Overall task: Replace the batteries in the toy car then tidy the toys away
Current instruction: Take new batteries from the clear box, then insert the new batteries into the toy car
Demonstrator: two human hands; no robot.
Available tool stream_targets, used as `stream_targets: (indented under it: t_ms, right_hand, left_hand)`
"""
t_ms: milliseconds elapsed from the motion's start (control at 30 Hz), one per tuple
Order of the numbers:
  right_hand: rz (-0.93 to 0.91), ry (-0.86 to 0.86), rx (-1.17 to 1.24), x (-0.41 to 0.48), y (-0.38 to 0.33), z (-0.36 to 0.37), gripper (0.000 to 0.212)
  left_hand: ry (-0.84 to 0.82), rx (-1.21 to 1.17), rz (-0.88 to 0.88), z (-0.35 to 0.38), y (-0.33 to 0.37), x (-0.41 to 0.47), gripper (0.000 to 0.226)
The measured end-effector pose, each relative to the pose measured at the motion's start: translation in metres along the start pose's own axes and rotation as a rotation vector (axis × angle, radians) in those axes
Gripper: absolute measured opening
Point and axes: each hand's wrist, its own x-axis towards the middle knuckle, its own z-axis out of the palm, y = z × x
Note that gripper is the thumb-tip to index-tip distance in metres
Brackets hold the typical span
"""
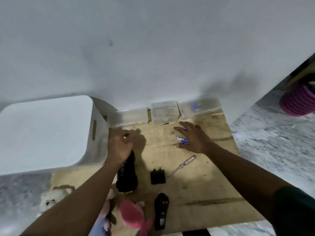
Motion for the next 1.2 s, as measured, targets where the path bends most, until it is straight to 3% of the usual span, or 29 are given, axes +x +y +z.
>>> stream_targets:
  t_ms: [100,267,400,667,833,967,1067,1200]
  right_hand:
    - [-0.019,0.062,-0.056,-0.002,-0.006,0.006,0.062]
    - [0.063,0.165,-0.078,-0.006,-0.018,0.01,0.042]
    - [0.135,0.146,-0.084,-0.005,-0.023,0.016,0.032]
    - [0.166,0.125,-0.086,0.002,-0.031,0.013,0.038]
    - [0.152,0.212,-0.124,0.003,-0.029,0.019,0.059]
    - [0.148,0.247,-0.105,0.006,-0.028,0.021,0.057]
    - [0.275,0.268,0.075,0.008,-0.028,0.017,0.035]
    - [0.575,0.379,0.773,0.001,-0.047,-0.007,0.029]
  left_hand:
    - [-0.018,0.057,0.043,-0.01,-0.025,-0.014,0.028]
    - [-0.041,0.016,-0.061,-0.006,-0.057,-0.031,0.047]
    - [-0.087,-0.009,-0.168,0.001,-0.069,-0.036,0.042]
    - [-0.156,-0.135,-0.249,0.006,-0.069,-0.037,0.038]
    - [-0.152,-0.15,-0.288,0.005,-0.065,-0.037,0.029]
    - [-0.161,-0.22,-0.261,0.01,-0.062,-0.034,0.023]
    - [-0.159,-0.32,-0.269,0.01,-0.056,-0.032,0.02]
    - [-0.149,-0.457,-0.294,0.004,-0.044,-0.03,0.021]
